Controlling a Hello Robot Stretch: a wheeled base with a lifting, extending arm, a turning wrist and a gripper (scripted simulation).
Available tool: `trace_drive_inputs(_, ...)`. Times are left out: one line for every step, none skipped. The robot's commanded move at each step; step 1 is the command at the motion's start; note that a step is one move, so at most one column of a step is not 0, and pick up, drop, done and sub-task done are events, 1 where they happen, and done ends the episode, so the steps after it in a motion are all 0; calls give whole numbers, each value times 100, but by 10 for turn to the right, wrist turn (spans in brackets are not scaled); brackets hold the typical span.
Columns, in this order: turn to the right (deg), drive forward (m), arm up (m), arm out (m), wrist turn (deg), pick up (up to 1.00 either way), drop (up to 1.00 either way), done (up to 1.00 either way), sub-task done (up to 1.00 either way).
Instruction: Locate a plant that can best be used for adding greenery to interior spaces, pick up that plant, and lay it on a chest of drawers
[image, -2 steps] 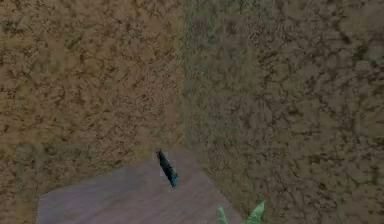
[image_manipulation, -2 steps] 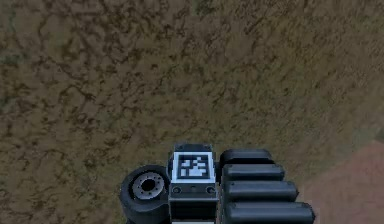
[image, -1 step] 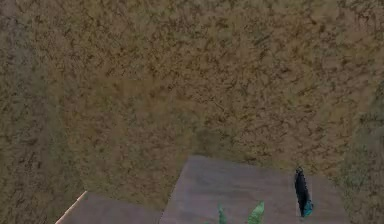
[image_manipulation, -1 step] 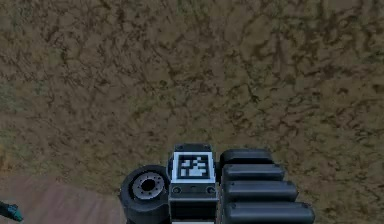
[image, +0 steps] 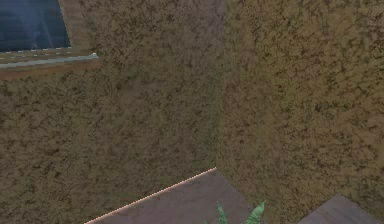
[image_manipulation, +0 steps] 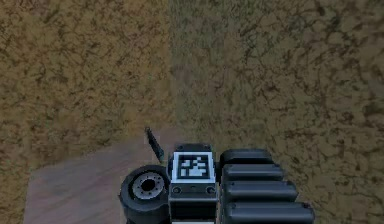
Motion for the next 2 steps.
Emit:
trace_drive_inputs(-30,0,0,0,0,0,0,0,0)
trace_drive_inputs(0,0,0,28,0,0,0,0,0)
